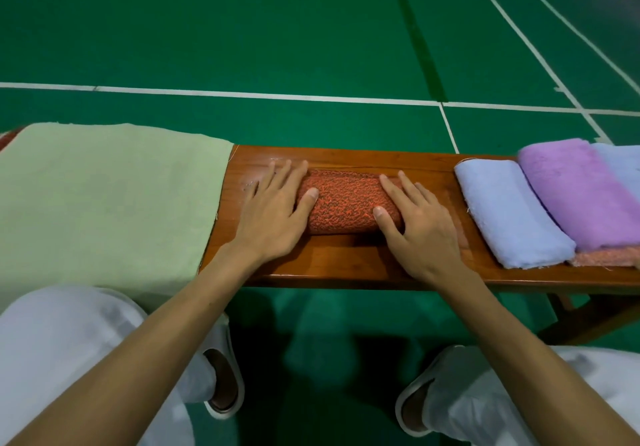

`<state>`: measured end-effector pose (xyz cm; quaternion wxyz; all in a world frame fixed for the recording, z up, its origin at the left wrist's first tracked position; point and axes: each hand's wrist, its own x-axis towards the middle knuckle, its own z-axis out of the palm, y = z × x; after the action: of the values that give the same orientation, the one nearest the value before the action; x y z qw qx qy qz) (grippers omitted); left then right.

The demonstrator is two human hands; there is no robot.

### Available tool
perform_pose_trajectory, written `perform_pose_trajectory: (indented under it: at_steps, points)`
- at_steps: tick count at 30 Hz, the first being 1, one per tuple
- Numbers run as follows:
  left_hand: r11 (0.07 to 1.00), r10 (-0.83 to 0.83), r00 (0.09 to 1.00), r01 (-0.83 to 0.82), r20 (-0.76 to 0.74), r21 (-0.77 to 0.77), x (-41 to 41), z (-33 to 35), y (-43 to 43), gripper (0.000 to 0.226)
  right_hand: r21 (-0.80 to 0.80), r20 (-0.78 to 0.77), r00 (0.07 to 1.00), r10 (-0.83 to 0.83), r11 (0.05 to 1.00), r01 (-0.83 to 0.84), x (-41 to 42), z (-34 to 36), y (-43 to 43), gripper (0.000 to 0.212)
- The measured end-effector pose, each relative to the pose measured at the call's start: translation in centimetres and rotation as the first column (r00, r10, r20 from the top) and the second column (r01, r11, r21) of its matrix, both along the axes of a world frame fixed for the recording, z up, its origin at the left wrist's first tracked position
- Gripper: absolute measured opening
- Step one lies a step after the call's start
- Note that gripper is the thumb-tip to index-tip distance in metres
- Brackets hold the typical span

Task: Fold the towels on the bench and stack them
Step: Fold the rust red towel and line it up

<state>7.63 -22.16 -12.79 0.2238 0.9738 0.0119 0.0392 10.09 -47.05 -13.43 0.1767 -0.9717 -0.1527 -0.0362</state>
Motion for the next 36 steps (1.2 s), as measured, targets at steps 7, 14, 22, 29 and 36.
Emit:
perform_pose_trajectory:
  at_steps: [7,14,22,29,36]
  points:
    - [0.936,0.341,0.926,-0.317,-0.165,0.155,-0.7,2.1,1.3,0.094,0.178,-0.129,0.991,-0.021,0.983,0.044,0.3,2.9,-1.7,0.072]
    - [0.965,0.261,0.950,-0.264,-0.172,0.007,-1.1,1.9,-1.5,0.084,0.082,-0.124,0.967,-0.223,0.969,0.234,0.4,3.1,1.0,0.054]
    - [0.660,0.190,0.912,-0.393,-0.364,-0.640,-0.2,2.7,-2.5,0.047,0.437,-0.457,0.849,-0.264,0.765,0.473,1.2,4.1,0.7,0.047]
    - [0.256,0.145,0.914,-0.406,-0.380,-0.877,0.5,3.5,-3.4,0.049,0.725,-0.593,0.804,-0.048,0.402,0.559,0.3,4.5,-0.5,0.030]
    - [0.255,0.129,0.936,-0.350,-0.327,-0.901,3.0,3.7,-8.0,0.057,0.717,-0.616,0.788,-0.011,0.407,0.566,-0.4,4.9,-4.7,0.009]
